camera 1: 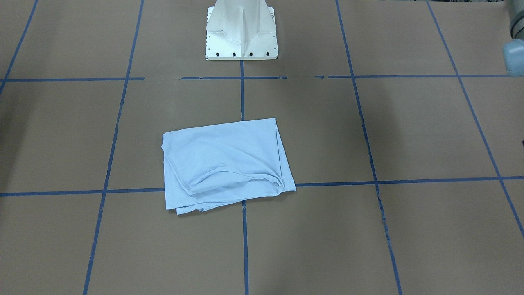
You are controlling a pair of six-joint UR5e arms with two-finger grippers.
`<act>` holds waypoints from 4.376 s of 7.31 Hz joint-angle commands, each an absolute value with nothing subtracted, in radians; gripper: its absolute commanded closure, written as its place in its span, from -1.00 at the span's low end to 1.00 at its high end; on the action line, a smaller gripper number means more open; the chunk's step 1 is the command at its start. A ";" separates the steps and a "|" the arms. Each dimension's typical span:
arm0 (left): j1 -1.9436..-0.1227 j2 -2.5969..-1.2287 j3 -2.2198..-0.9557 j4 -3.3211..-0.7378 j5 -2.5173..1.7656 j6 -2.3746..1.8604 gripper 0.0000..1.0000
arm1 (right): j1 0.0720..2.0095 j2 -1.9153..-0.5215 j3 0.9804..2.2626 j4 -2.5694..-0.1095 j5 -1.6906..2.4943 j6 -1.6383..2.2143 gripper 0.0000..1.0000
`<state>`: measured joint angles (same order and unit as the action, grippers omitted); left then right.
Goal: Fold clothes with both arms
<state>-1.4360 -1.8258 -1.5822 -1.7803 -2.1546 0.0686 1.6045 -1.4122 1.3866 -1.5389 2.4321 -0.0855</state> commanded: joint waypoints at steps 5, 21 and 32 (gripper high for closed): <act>-1.505 -1.598 -1.514 -1.867 -2.190 0.189 -1.00 | 1.680 -1.646 1.679 -1.630 2.421 -0.002 -1.00; -1.508 -1.568 -1.647 -1.565 -2.281 0.163 -1.00 | 1.526 -1.631 1.652 -1.482 2.391 0.259 -1.00; -1.508 -1.571 -1.661 -1.562 -2.347 -0.077 -1.00 | 1.528 -1.635 1.644 -1.483 2.405 0.250 -1.00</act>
<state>-1.5079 -1.5715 -1.6607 -1.5616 -2.3470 -0.0781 1.5278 -1.6352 1.6445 -1.4834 2.4065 0.2501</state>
